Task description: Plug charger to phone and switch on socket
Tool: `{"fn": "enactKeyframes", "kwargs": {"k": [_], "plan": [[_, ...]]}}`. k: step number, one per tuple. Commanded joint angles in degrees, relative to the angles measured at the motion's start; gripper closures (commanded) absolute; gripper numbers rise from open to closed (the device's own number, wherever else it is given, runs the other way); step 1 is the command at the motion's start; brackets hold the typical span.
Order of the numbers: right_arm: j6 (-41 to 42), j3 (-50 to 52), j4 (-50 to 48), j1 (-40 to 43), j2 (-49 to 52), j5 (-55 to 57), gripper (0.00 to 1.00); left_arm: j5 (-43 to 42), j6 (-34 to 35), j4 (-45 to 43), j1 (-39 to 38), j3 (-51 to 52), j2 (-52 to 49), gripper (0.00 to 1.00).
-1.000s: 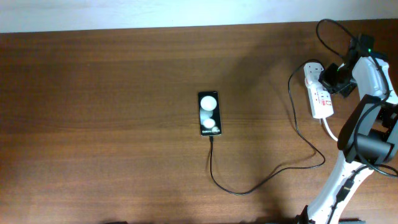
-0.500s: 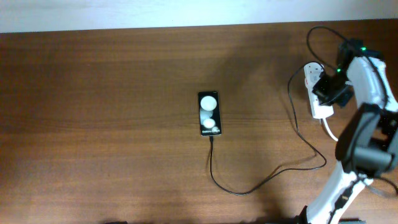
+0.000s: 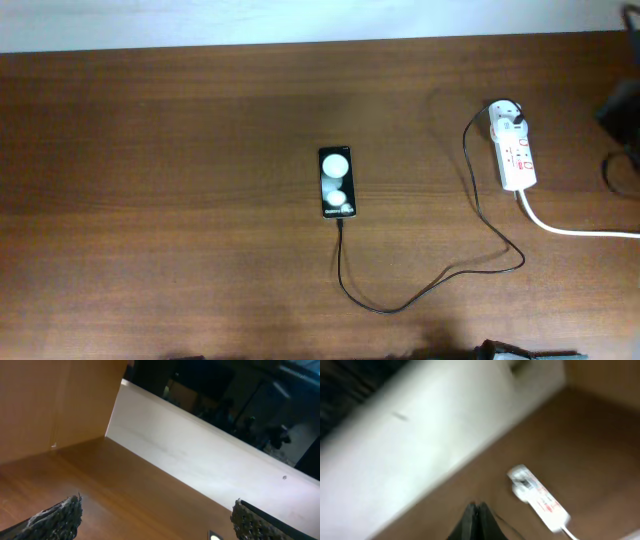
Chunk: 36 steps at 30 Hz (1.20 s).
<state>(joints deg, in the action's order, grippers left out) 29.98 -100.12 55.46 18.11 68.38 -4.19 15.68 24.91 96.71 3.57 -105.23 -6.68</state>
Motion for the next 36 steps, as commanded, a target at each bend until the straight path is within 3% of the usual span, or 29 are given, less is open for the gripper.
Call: {"fn": "enactKeyframes", "kwargs": {"k": [1, 5, 7, 9, 11, 21, 25, 30, 36], "plan": [[5.1, -0.2, -4.2, -0.1, -7.3, -4.5, 0.96, 0.4, -0.3, 0.0, 0.2, 0.1, 4.4, 0.01], [6.1, -0.2, -14.2, -0.1, -14.1, -10.8, 0.96, 0.5, -0.3, 0.0, 0.2, -1.0, 6.2, 0.01], [6.1, -0.2, -21.1, -1.2, -16.2, -13.7, 0.91, 0.4, -0.3, 0.0, 0.2, -1.2, 6.2, 0.01], [2.2, -0.2, -19.9, -4.3, -18.0, -13.4, 0.83, 0.4, -0.3, 0.0, 0.2, -1.2, 6.2, 0.01], [-5.4, 0.7, -15.4, -8.6, -21.5, -10.3, 0.83, 0.4, -0.3, 0.0, 0.2, -1.2, 6.2, 0.01], [-5.8, 11.8, -19.7, -9.7, -48.3, -5.4, 0.79, 2.4, 0.5, -3.4, 0.2, 2.4, 6.2, 0.01], [-5.8, 11.8, -19.5, -9.9, -52.4, -4.1, 0.77, 2.3, 0.5, -15.6, 0.2, 17.4, 6.2, 0.01], [-5.8, 11.3, -19.6, -9.9, -53.0, -4.1, 0.73, 2.1, 0.5, -33.3, 0.2, 44.5, 6.2, 0.01], [-5.8, 9.6, -19.8, -9.9, -53.1, -4.1, 0.67, -5.9, 0.3, -64.7, 0.2, 76.1, 6.2, 0.01]]}}
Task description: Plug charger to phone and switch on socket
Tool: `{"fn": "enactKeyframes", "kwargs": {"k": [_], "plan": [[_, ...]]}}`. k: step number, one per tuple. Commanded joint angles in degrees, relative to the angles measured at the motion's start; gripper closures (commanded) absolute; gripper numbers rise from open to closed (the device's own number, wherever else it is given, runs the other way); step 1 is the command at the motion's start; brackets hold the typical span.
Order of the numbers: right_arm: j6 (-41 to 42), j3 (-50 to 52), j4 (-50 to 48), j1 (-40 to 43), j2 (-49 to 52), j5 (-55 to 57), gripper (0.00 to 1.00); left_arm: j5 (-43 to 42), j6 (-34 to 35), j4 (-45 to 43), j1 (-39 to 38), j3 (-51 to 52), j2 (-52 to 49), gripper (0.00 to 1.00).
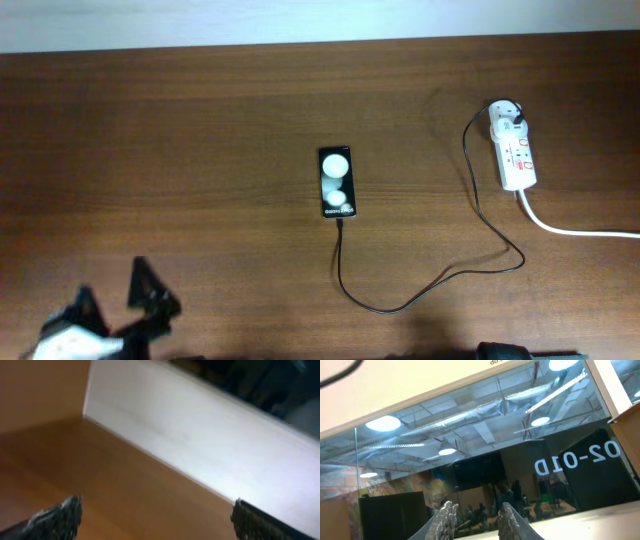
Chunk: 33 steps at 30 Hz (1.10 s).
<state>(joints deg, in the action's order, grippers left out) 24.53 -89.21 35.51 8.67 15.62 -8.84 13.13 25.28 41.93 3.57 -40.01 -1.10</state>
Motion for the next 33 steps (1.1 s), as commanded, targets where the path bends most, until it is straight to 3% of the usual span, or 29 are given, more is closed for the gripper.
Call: {"fn": "enactKeyframes", "kwargs": {"k": [1, 3, 6, 9, 15, 23, 33], "plan": [[-0.3, -1.4, 0.2, -0.5, -0.3, 0.5, 0.66, -3.3, -0.1, -13.7, 0.2, 14.7, 0.7, 0.01], [-0.3, -1.5, 0.2, -0.5, -0.3, 0.5, 0.65, -3.3, -1.2, -21.4, 0.2, 22.2, 0.7, 0.01], [-0.3, -1.5, 0.2, -0.5, -0.7, 0.5, 0.63, -9.0, -10.6, -29.4, 0.2, 28.9, 0.7, 0.01], [-0.3, -1.4, 0.3, -0.4, -1.7, 0.5, 0.63, -13.0, -15.4, -32.8, 0.2, 32.2, 0.6, 0.01], [-0.3, 0.0, 1.1, -0.4, -6.8, 0.5, 0.63, -13.0, -16.4, -38.7, 0.2, 37.4, 0.6, 0.01], [-0.3, 3.2, 1.3, -0.9, -15.0, 4.2, 0.63, -11.9, -18.9, -37.2, 0.2, 39.5, 0.2, 0.01], [-0.3, 2.8, 2.3, -2.3, -15.3, 6.9, 0.64, -11.9, -20.9, -37.2, 0.2, 39.5, -0.3, 0.01]]}}
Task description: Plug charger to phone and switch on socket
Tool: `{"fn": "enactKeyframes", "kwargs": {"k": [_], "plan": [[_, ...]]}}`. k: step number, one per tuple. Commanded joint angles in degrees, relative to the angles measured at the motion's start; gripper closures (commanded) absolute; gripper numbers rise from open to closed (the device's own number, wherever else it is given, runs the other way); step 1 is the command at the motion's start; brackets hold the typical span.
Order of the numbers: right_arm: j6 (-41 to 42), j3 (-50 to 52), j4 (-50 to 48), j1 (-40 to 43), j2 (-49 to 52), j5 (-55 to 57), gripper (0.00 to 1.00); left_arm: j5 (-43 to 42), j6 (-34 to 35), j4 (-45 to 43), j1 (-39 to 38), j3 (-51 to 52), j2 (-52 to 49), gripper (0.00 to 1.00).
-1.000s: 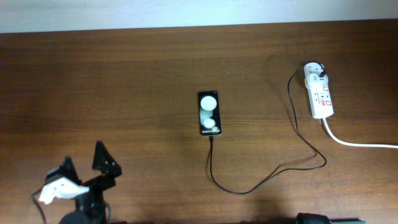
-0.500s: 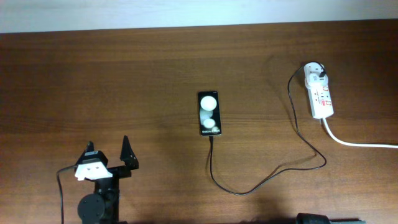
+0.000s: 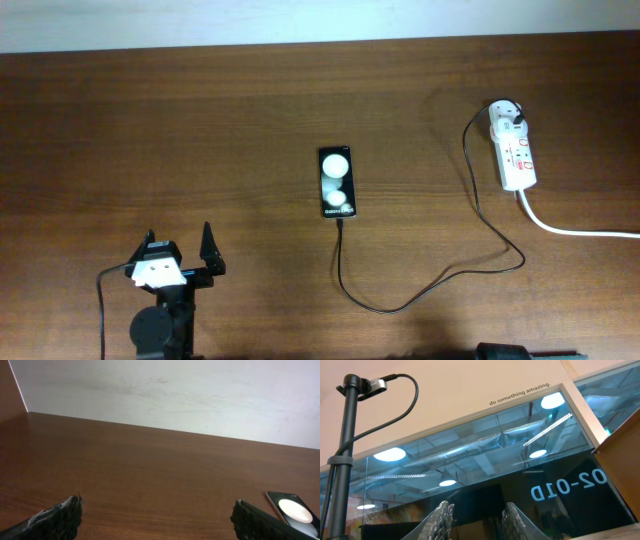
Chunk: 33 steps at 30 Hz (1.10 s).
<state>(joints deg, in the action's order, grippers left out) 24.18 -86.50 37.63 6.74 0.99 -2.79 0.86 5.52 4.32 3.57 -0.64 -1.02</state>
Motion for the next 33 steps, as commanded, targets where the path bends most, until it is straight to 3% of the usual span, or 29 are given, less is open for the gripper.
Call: {"fn": "enactKeyframes", "kwargs": {"k": [1, 14, 16, 17, 20, 23, 33], "plan": [[0.0, 0.0, 0.1, -0.4, -0.6, 0.9, 0.64, 0.3, -1.1, 0.4, 0.2, 0.1, -0.3, 0.01], [0.3, 0.1, -0.2, -0.3, -0.6, -4.9, 0.63, 0.3, -1.1, 0.3, 0.2, 0.2, 0.7, 0.01], [0.3, 0.1, -0.6, -0.3, -0.6, -5.9, 0.47, 0.3, -1.1, 0.3, 0.2, 0.2, 0.7, 0.01], [0.3, 0.5, -0.8, -0.3, -0.6, -5.9, 0.27, 0.3, -1.1, 0.3, 0.2, 0.2, 0.7, 0.01], [3.3, 3.0, -2.4, -0.3, -0.6, -5.8, 0.08, 0.3, -1.1, 0.3, 0.2, 0.2, 0.7, 0.01], [5.0, 6.3, -3.6, -0.5, -0.6, -5.8, 0.02, 0.3, -1.1, 0.3, 0.2, 0.2, 0.7, 0.01], [4.8, 8.6, -4.2, -3.5, -0.6, -5.6, 0.01, 0.3, -1.1, 0.3, 0.2, 0.2, 0.7, 0.01]]}}
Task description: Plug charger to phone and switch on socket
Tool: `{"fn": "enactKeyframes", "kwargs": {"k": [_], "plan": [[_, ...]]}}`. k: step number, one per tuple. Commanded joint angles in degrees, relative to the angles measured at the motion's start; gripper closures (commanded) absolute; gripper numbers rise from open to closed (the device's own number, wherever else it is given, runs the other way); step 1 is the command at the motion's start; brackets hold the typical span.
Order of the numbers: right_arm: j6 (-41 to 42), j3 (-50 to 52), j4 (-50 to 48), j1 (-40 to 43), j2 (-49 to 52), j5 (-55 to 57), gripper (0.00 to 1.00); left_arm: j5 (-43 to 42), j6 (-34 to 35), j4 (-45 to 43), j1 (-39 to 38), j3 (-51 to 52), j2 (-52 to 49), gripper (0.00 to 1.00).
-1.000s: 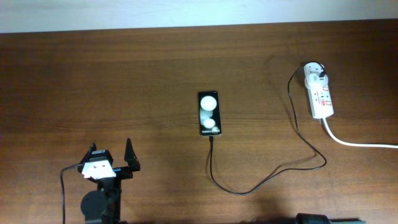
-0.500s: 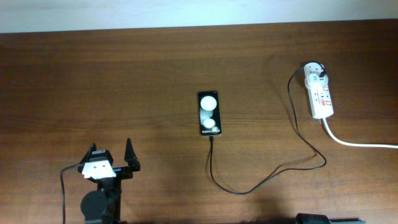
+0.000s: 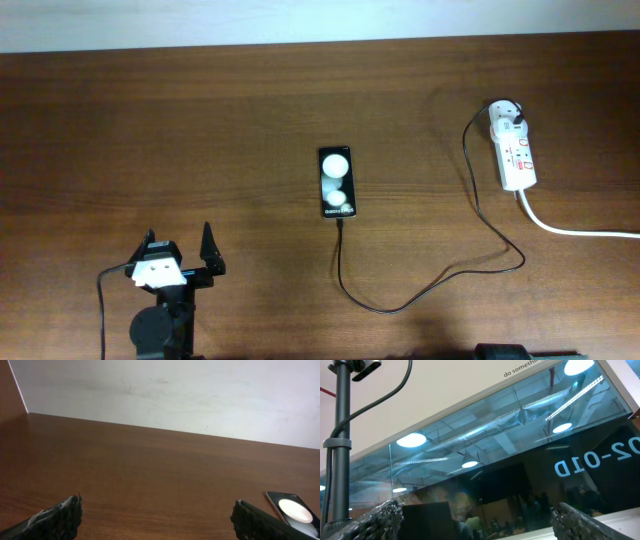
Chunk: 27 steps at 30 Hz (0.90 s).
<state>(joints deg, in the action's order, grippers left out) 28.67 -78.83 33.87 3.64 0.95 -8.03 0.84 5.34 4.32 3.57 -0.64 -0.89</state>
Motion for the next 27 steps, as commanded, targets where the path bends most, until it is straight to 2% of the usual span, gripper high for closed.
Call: {"fn": "enactKeyframes", "kwargs": {"k": [1, 5, 8, 10, 13, 21, 27], "plan": [[0.3, 1.8, -0.9, -0.4, -0.6, -0.3, 0.01, 0.4, -1.0, 0.3, 0.2, 0.2, 0.6, 0.01], [0.3, 5.9, -3.5, -0.4, -0.6, -0.3, 0.01, 0.4, -1.0, 0.3, 0.2, 0.2, 0.6, 0.01], [0.3, 11.0, -10.1, -0.3, -0.6, 0.3, 0.01, 0.4, -1.0, 0.3, 0.2, 0.2, 0.6, 0.01], [0.3, 15.0, -13.9, -0.3, -0.6, 4.9, 0.01, 0.4, -1.0, 0.3, 0.2, 0.2, 0.6, 0.01], [0.3, 20.4, -14.1, -0.3, -0.6, 9.4, 0.01, 0.4, -1.0, 0.3, 0.2, 0.2, 0.6, 0.01], [0.3, 48.4, -26.2, -0.3, -0.5, 9.1, 0.01, 0.4, -1.0, 0.3, 0.2, 0.2, 0.6, 0.01], [0.3, 65.6, -32.9, -0.3, -0.5, 8.7, 0.01, 0.4, -1.0, 0.3, 0.2, 0.2, 0.6, 0.01]]}}
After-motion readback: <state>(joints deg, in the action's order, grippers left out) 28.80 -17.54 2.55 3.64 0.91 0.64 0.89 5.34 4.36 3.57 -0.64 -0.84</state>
